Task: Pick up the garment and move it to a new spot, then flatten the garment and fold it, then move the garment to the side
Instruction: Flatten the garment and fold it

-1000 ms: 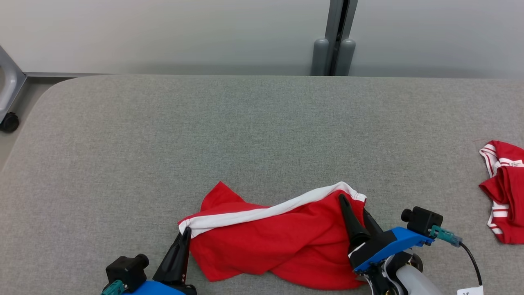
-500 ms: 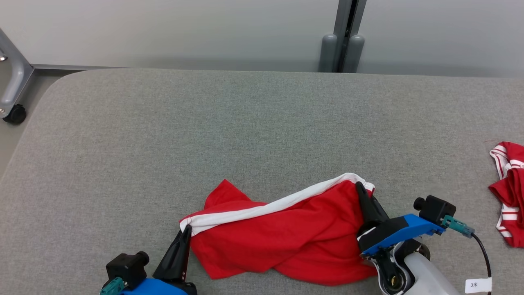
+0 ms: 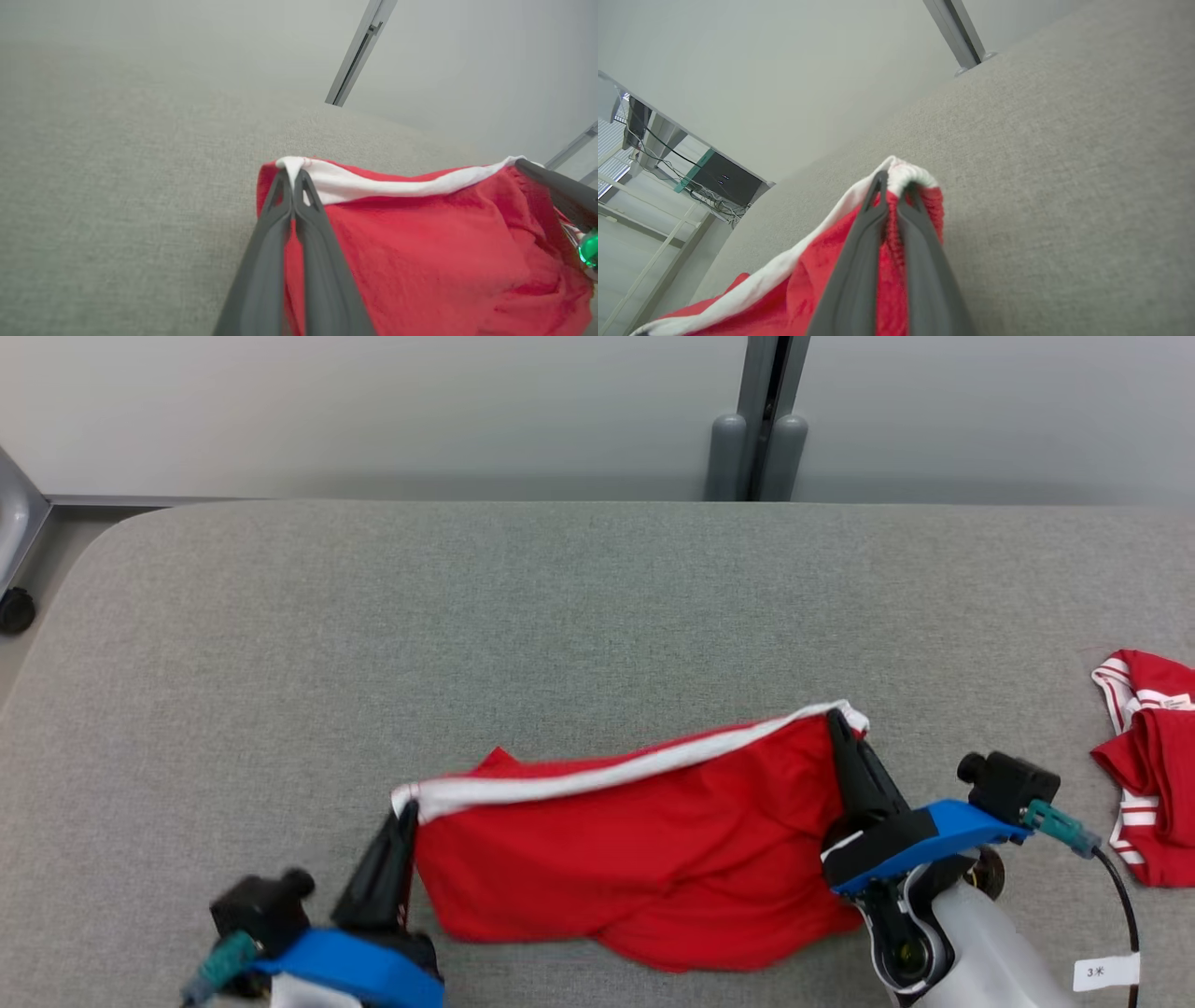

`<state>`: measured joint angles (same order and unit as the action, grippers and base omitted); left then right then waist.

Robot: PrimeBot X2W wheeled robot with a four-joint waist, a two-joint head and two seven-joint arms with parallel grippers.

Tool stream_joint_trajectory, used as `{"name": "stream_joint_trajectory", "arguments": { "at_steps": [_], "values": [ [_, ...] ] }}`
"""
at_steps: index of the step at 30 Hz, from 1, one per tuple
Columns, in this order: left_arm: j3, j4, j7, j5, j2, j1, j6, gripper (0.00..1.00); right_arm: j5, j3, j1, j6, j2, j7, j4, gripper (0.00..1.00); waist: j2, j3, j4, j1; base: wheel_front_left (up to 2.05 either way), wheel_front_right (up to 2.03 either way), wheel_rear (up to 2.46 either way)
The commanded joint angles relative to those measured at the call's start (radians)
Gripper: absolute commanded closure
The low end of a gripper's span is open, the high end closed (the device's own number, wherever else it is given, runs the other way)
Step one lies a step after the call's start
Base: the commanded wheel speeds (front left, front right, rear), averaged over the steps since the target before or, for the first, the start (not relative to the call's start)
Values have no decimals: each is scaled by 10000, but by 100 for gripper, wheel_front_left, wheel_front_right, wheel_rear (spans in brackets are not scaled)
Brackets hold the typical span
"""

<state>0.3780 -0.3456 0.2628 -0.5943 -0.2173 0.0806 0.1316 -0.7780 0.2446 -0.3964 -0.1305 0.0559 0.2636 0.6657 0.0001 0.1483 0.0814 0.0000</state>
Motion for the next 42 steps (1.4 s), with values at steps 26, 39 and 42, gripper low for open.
{"name": "stream_joint_trajectory", "arguments": {
  "at_steps": [26,39,42],
  "values": [
    [-448,869,22,-382,-3288,6456,-17,100,1189,2455,-3917,-4,2966,-1501,-5084,100,-1,-318,-980,0,0,0,0],
    [451,-713,18,-731,-3144,9458,-18,100,3314,2272,-7067,-2,2399,-1471,-2662,100,-1,1820,-635,0,0,0,0],
    [0,-787,20,-374,-2905,10376,-18,100,4267,2151,-8235,-4,2188,-882,-1986,100,-1,2365,-519,0,0,0,0]
  ]
}}
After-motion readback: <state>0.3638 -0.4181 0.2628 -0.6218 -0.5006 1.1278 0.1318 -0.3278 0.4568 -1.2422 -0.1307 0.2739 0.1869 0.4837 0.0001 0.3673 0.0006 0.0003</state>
